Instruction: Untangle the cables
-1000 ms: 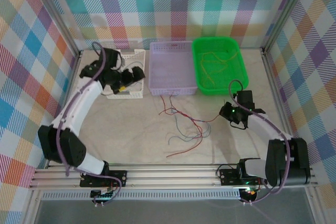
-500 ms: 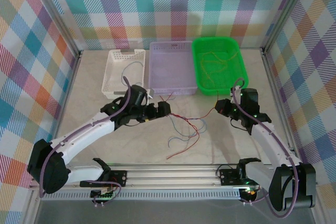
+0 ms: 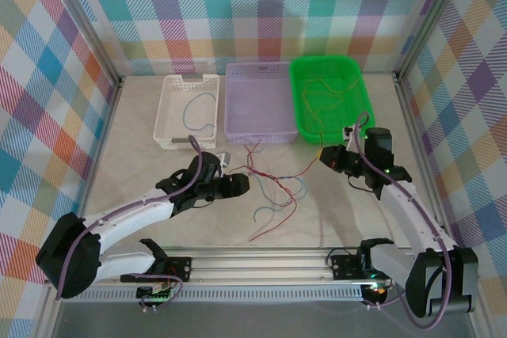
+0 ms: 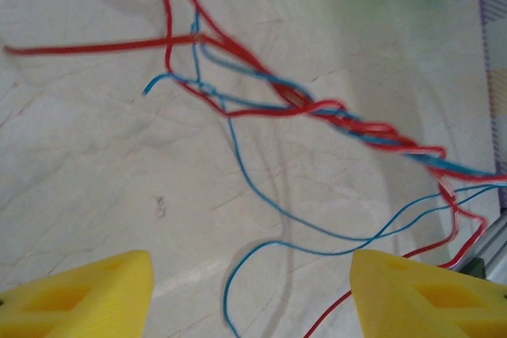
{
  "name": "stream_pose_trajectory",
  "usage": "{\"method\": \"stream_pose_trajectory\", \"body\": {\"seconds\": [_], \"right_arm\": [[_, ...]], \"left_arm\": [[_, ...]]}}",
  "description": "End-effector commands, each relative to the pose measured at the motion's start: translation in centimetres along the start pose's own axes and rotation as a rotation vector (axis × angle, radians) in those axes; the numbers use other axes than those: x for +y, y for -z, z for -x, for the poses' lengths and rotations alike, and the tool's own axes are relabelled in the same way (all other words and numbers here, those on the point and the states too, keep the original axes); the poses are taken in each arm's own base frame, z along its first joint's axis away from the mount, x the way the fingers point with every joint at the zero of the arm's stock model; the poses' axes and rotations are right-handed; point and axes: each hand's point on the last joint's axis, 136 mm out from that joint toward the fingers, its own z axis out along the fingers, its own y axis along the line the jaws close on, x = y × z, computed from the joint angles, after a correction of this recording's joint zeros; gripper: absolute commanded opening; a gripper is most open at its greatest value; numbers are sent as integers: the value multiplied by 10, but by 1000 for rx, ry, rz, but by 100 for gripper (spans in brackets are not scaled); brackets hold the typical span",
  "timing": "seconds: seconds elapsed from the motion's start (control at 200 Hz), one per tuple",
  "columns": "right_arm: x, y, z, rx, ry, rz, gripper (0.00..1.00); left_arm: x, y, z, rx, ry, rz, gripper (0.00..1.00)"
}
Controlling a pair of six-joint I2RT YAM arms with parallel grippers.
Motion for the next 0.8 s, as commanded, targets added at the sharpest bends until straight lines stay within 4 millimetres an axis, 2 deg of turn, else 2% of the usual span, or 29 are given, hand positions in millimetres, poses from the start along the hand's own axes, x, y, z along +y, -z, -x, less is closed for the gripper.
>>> {"method": "stream_pose_trajectory", "body": {"seconds": [0.0, 0.155, 0.375, 0.5, 0.65, 0.725, 0.795], "right_arm": [[26, 3, 4, 27, 4, 89, 0], [33, 4, 5, 60, -19, 111, 0], [40, 1, 1, 143, -106, 133, 0], [44, 3, 3, 149, -119, 128, 0], [51, 6, 6, 152, -113, 145, 0], [54, 8, 7, 152, -107, 156, 0], [57, 9, 7, 152, -108, 163, 0]], "left_arm": [[-10, -5, 6, -49, -36, -64, 67], [-18, -11, 3, -52, -110, -105, 68], [-19, -26, -13, -10, -221, -110, 60], [-25, -30, -21, 9, -273, -117, 51], [-26, -34, -30, 36, -294, -121, 33], [-25, -34, -32, 38, -298, -118, 30], [-25, -34, -33, 39, -303, -120, 21]]}}
